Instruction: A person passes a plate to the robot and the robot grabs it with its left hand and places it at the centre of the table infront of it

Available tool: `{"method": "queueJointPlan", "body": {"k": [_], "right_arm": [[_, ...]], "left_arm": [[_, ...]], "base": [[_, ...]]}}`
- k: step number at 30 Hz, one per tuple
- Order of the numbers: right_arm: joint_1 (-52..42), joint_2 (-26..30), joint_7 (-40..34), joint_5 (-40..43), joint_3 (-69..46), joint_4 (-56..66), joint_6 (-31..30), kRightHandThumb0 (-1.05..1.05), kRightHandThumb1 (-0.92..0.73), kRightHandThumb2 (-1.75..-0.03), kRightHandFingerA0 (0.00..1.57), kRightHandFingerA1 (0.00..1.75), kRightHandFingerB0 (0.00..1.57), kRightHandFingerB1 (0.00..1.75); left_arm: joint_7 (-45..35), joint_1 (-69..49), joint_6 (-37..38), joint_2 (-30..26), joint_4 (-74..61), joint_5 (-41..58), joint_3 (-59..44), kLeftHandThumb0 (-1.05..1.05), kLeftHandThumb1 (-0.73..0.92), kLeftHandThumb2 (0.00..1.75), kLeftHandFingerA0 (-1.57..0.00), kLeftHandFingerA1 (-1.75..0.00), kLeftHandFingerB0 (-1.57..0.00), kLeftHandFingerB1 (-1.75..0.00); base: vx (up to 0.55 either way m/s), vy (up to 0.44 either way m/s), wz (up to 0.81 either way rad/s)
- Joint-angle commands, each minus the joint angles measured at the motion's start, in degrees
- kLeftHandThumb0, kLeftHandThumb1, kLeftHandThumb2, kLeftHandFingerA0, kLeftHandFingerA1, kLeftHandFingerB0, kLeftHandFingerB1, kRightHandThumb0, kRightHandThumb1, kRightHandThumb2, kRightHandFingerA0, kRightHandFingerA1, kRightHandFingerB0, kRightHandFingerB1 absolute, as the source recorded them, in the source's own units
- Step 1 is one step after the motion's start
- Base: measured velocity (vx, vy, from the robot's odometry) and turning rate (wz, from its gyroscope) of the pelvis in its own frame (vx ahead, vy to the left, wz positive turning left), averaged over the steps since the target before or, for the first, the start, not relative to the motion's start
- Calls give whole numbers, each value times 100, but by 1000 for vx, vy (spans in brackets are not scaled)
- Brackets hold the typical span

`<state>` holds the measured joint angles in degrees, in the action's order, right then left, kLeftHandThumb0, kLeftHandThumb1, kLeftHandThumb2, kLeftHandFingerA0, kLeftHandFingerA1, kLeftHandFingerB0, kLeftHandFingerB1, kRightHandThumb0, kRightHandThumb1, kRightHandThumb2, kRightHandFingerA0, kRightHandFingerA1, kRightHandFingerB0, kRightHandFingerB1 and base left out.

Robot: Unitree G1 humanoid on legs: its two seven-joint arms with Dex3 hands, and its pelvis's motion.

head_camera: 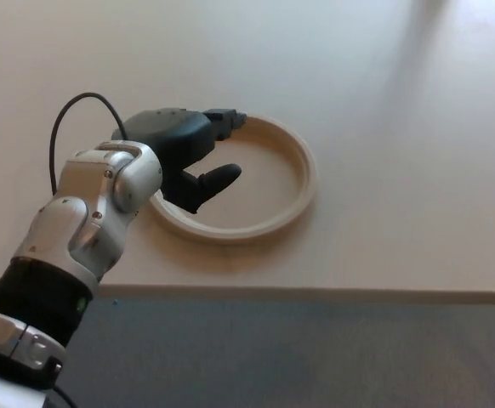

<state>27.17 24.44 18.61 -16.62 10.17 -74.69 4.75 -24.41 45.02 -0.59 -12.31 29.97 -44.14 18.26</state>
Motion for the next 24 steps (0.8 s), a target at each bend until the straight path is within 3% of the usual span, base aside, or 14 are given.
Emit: {"method": "queueJointPlan", "body": {"k": [1,2,3,4,5,6,7,12,20,21,24], "right_arm": [[-9,56,92,0,-25,-6,14,-48,-66,-59,59,58,45,45],[-8,57,71,-15,-14,-10,23,-48,-66,-59,59,58,45,45],[-4,51,61,-1,-29,-11,10,-49,-65,-58,61,59,45,46],[2,44,47,15,-48,-13,-7,-49,-65,-58,61,59,45,46],[10,40,48,11,-48,-12,-9,-49,-65,-59,62,60,44,46],[29,38,62,21,-58,-5,-36,-49,-65,-57,63,61,47,46],[46,44,83,18,-56,5,-26,-49,-66,-58,62,61,45,47],[119,55,156,6,-44,6,-5,-50,-66,-60,59,60,45,47],[-104,59,146,-14,-19,-30,3,-47,-67,-60,57,61,44,47],[-173,50,133,-19,-12,-40,10,-48,-68,-60,57,59,45,47],[-326,27,102,-20,-7,-59,12,-48,-67,-59,59,60,45,47]], "left_arm": [[-1630,111,-986,-47,-159,1114,-336,-102,91,125,-44,-58,-18,-42],[-1441,31,-922,-50,-258,1058,-341,-102,91,125,-44,-58,-18,-42],[-1099,-126,-674,-85,-466,978,-339,-97,92,89,-30,-40,-5,-20],[-675,-325,-369,-128,-732,878,-336,-97,92,89,-30,-40,-5,-20],[-516,-500,-344,-108,-1024,960,-450,-88,86,126,-10,-45,0,-20],[-305,-742,-336,-86,-1497,1004,-584,-87,88,128,-13,-45,0,-24],[60,-1060,-126,0,-2021,1109,-774,-91,92,86,-22,-36,-11,-28],[853,-2095,698,334,-3790,1672,-1405,-92,92,82,-27,-35,-13,-29],[461,-4126,1420,403,-6629,3056,-2185,-84,92,74,-31,-32,-25,-30],[413,-4561,1623,397,-6811,3306,-2291,-85,82,77,-39,-37,-28,-33],[371,-5676,2228,424,-7155,3849,-2449,-75,91,68,-48,-36,-34,-31]], "base": [[0,0,0],[0,0,0],[0,0,0],[0,0,0],[0,0,0],[0,0,0],[0,0,0],[0,0,0],[0,0,0],[0,0,0],[0,0,0]]}}
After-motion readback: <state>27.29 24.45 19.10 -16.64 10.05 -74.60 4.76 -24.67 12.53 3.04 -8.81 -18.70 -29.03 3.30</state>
